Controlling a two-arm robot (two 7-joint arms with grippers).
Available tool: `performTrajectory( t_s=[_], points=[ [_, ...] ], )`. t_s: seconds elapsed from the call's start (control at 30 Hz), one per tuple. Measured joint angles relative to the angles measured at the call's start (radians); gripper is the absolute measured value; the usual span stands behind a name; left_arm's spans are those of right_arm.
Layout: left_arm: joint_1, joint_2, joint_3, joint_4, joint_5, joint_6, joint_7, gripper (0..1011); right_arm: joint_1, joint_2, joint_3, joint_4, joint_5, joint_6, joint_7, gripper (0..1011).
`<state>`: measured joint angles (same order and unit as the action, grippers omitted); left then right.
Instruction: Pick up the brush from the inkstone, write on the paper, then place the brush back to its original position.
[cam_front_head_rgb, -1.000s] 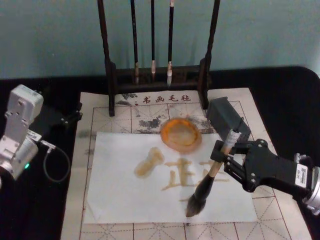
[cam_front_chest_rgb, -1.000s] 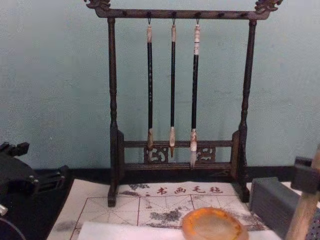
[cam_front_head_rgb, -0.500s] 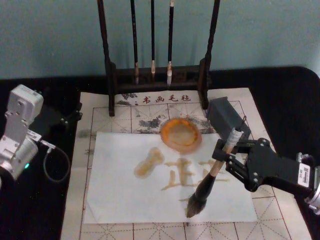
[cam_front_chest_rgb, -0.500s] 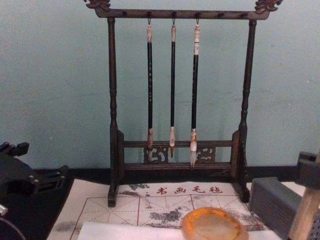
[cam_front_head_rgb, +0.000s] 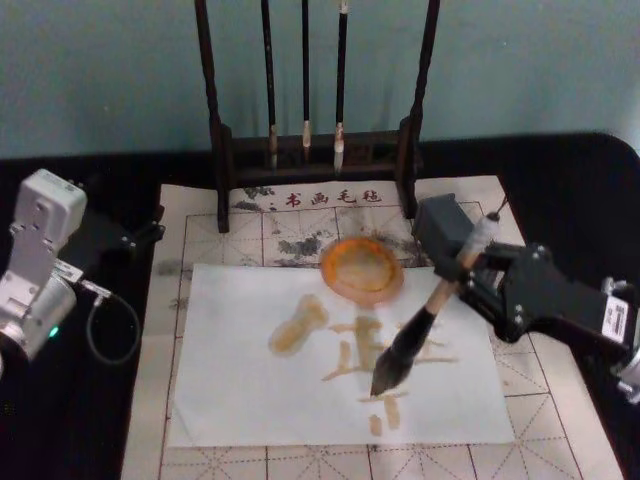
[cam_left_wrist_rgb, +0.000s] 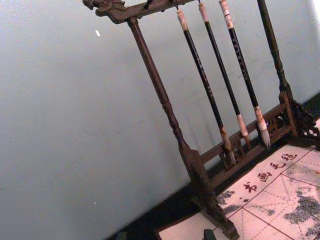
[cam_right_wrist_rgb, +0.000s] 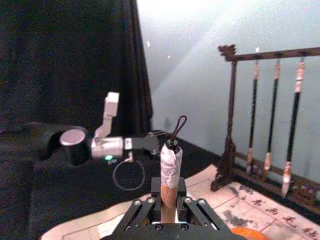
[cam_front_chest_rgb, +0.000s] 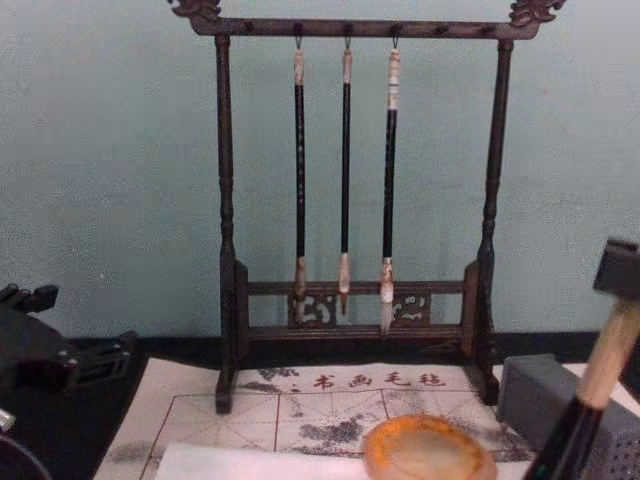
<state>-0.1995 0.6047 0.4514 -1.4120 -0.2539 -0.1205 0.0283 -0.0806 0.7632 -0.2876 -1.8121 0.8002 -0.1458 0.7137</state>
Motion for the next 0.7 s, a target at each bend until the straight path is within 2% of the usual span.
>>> performTrajectory(
  t_s=[0.3,0.53,0.7],
  points=[
    [0.0,0.0,0.0,0.0,0.0,0.0,0.0,1001,0.049,-0.041,0.005,0.034,0.018,0.018,-0.033,187],
    [0.0,0.0,0.0,0.0,0.0,0.0,0.0,1001,0.09,-0.086,0.004,0.061,0.024,0.057,-0.105,187],
    [0.0,0.0,0.0,0.0,0.0,0.0,0.0,1001,0.127,-0.124,0.005,0.085,0.048,0.109,-0.172,187]
  ],
)
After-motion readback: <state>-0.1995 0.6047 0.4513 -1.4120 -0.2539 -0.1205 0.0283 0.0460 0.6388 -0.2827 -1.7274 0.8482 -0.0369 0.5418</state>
